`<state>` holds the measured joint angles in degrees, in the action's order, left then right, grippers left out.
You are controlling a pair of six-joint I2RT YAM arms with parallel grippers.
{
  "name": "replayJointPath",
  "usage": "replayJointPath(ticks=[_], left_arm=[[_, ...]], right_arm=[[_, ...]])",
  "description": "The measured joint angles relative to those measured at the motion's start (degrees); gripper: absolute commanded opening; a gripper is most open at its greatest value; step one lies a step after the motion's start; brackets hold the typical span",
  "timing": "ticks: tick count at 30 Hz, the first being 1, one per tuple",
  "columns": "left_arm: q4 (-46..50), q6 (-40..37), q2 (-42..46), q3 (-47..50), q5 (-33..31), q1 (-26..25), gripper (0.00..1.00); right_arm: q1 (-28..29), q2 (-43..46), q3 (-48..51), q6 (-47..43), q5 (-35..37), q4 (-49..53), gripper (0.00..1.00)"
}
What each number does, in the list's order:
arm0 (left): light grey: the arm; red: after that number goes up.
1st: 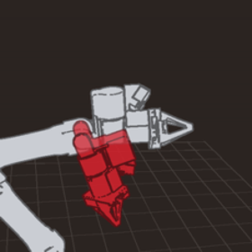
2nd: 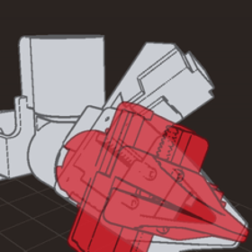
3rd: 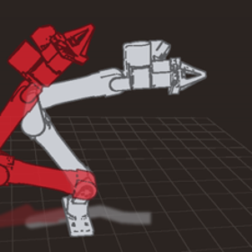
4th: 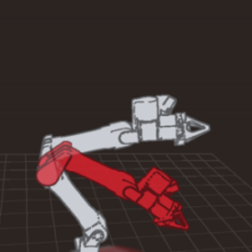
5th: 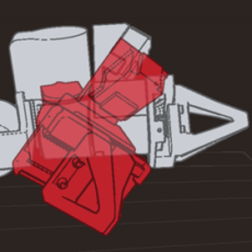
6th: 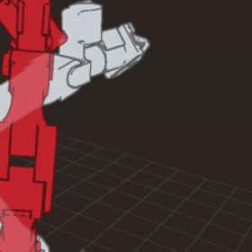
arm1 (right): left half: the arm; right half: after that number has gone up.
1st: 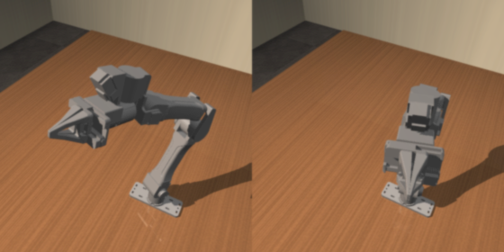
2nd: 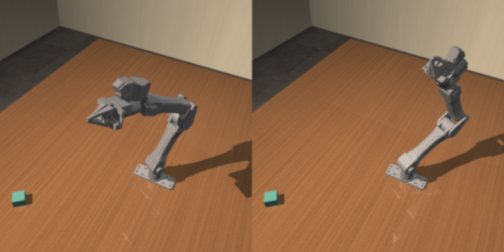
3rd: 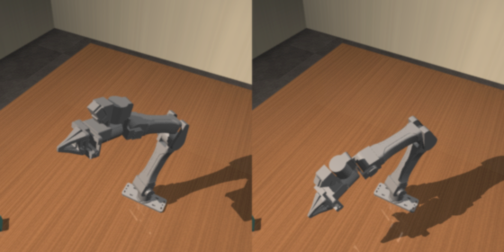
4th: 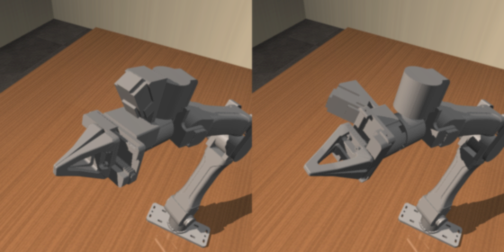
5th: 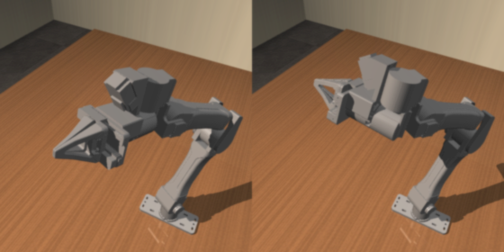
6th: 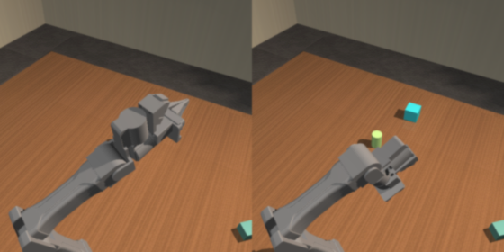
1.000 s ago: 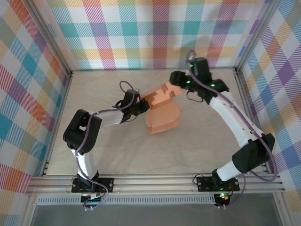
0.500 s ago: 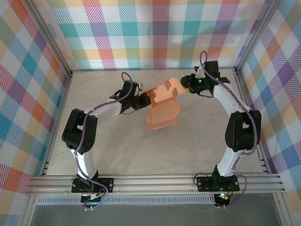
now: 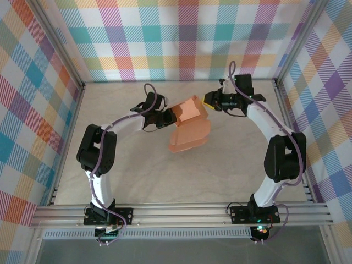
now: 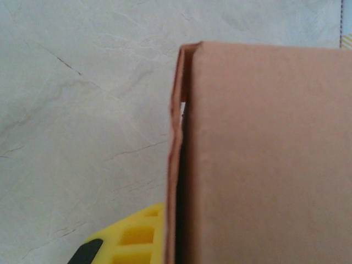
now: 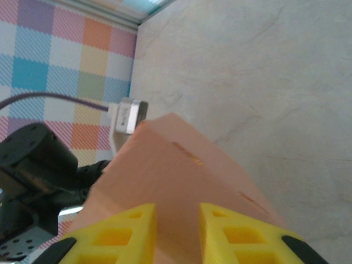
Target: Fold the paper box
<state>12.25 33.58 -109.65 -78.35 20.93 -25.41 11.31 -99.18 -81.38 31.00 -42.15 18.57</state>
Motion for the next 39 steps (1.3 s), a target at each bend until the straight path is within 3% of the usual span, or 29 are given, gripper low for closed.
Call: replayJointPath(ticks=[9, 22, 32, 39], left_arm=[[1.88, 2.38, -0.13, -0.48, 0.46, 0.02, 0.00], [8.26, 2.78, -0.15, -0.48, 3.13, 0.07, 0.00], [21.57, -0.52, 0.44, -0.17, 2.64, 0.07, 0.00], [24.20, -0.72, 0.55, -0.13, 2.10, 0.07, 0.00]], right_arm=[[3.80, -3.23, -3.98, -9.22, 0.76, 2.67, 0.33], [6.97, -3.21, -4.22, -26.99, 15.43, 9.25, 0.34], [11.91, -0.20, 5.31, -29.44, 20.76, 8.00, 0.31], [14.91, 0.68, 6.71, -29.97, 27.23, 6.49, 0.31]])
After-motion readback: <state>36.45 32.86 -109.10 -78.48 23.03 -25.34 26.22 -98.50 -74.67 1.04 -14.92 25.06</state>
